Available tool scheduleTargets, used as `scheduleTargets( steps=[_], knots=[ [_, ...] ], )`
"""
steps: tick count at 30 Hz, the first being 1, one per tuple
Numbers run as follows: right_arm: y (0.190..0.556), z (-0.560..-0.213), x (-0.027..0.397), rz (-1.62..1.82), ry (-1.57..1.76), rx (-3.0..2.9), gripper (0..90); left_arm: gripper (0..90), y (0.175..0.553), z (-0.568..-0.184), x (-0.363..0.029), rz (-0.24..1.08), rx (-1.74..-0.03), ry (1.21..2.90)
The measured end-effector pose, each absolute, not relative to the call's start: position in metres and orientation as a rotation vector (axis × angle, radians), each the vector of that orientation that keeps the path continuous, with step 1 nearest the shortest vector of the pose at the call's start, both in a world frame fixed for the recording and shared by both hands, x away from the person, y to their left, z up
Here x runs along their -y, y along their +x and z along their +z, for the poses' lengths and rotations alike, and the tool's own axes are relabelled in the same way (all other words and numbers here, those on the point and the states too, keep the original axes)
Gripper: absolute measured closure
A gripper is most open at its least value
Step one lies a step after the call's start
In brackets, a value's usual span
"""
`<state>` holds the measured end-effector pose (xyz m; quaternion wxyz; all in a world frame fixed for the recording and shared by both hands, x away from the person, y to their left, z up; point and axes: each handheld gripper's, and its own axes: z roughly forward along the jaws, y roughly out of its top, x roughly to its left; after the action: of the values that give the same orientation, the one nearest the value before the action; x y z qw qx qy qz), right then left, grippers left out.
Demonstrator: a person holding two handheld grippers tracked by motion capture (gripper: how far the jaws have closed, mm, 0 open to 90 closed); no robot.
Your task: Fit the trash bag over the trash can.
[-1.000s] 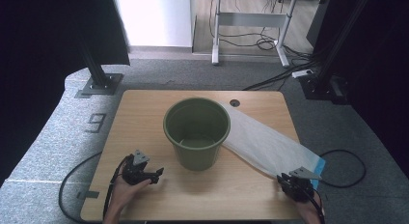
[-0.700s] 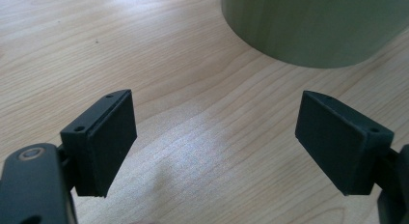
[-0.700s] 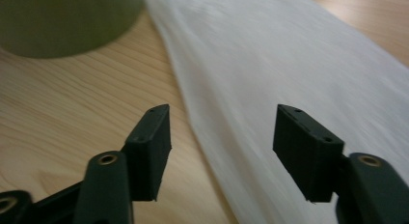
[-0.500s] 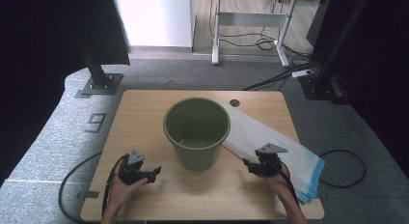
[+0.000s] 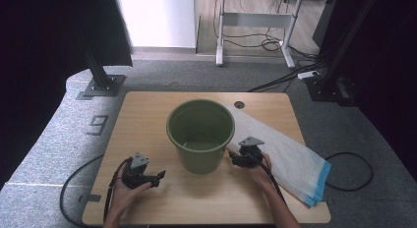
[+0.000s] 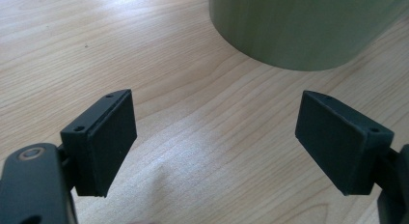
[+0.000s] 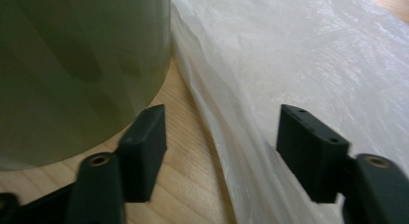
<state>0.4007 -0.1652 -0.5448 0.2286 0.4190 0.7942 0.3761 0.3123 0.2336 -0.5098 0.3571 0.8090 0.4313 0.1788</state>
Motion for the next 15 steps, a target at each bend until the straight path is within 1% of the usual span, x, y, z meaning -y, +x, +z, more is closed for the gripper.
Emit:
scheduleTargets(
  steps=[4, 5, 7, 8, 9, 11, 15],
  knots=[
    [0.403, -0.549, 0.161, 0.974, 1.176, -2.219, 52.1, 14.2, 0.313, -0.51, -0.235, 0.451, -1.118, 2.08],
    [0.403, -0.549, 0.162, 1.004, 1.184, -2.228, 57.5, 14.2, 0.312, -0.51, -0.235, 0.45, -1.119, 2.079],
    [0.401, -0.549, 0.164, 0.986, 1.175, -2.204, 73.4, 14.2, 0.312, -0.51, -0.235, 0.452, -1.119, 2.078],
    [0.4, -0.549, 0.165, 0.994, 1.174, -2.199, 79.6, 14.2, 0.312, -0.51, -0.235, 0.453, -1.119, 2.08],
    [0.399, -0.549, 0.168, 1.016, 1.18, -2.213, 83.7, 14.2, 0.311, -0.51, -0.235, 0.455, -1.12, 2.08],
    [0.397, -0.548, 0.171, 1.008, 1.198, -2.234, 88.2, 14.2, 0.311, -0.51, -0.235, 0.456, -1.122, 2.082],
    [0.383, -0.543, 0.18, 1.013, 1.172, -2.25, 88.6, 14.2, 0.311, -0.51, -0.234, 0.457, -1.122, 2.09]
  ],
)
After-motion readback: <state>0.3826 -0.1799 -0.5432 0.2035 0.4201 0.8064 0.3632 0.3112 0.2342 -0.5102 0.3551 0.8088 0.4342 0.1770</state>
